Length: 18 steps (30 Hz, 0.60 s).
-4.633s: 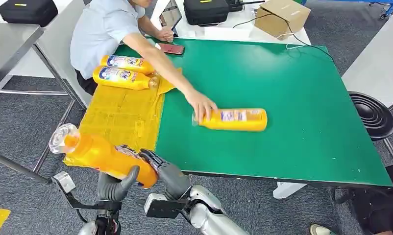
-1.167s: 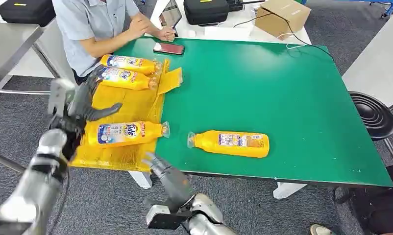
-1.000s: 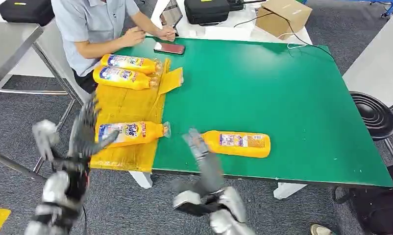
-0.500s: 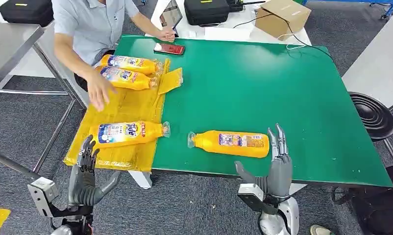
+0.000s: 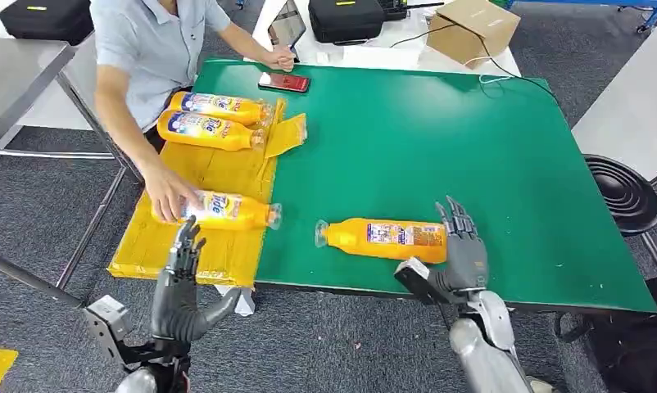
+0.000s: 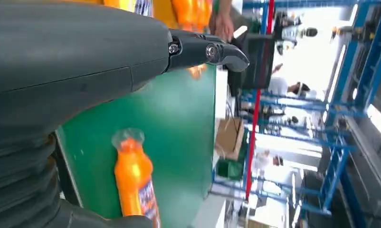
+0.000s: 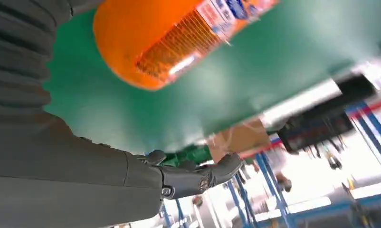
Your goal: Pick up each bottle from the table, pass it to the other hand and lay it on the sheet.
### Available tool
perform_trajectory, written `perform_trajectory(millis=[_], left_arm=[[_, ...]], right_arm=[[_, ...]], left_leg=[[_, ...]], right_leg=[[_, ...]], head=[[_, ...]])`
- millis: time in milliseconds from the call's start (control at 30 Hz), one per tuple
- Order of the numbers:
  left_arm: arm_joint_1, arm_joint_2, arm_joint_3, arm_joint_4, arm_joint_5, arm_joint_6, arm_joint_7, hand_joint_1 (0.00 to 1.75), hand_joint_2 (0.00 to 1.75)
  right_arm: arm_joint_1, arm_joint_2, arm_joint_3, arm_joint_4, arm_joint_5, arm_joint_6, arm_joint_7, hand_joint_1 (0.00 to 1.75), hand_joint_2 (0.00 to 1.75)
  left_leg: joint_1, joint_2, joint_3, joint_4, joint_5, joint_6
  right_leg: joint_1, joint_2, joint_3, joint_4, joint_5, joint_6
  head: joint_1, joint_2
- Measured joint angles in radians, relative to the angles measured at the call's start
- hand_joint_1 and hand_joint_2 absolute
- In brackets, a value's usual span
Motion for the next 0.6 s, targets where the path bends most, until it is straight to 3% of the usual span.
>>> perform_trajectory(millis=[300, 600], left_arm=[[-0.055, -0.020, -0.035, 0.042, 0.022, -0.005, -0.008, 0.00, 1.75], [-0.067, -0.021, -0.042, 0.058, 0.022, -0.011, -0.006, 0.00, 1.75]], right_arm=[[-0.164, -0.006, 0.035, 0.270, 0.104, 0.027, 0.060, 0.00, 1.75], [-0.206, -0.008, 0.056, 0.352, 0.119, 0.039, 0.079, 0.00, 1.75]], left_leg=[[0.001, 0.000, 0.000, 0.000, 0.001, -0.001], [0.000, 0.000, 0.000, 0.000, 0.001, -0.001]], right_leg=[[0.000, 0.000, 0.000, 0.001, 0.000, 0.000], [0.000, 0.000, 0.000, 0.000, 0.000, 0.000]], head=[[0.000, 0.000], [0.000, 0.000]])
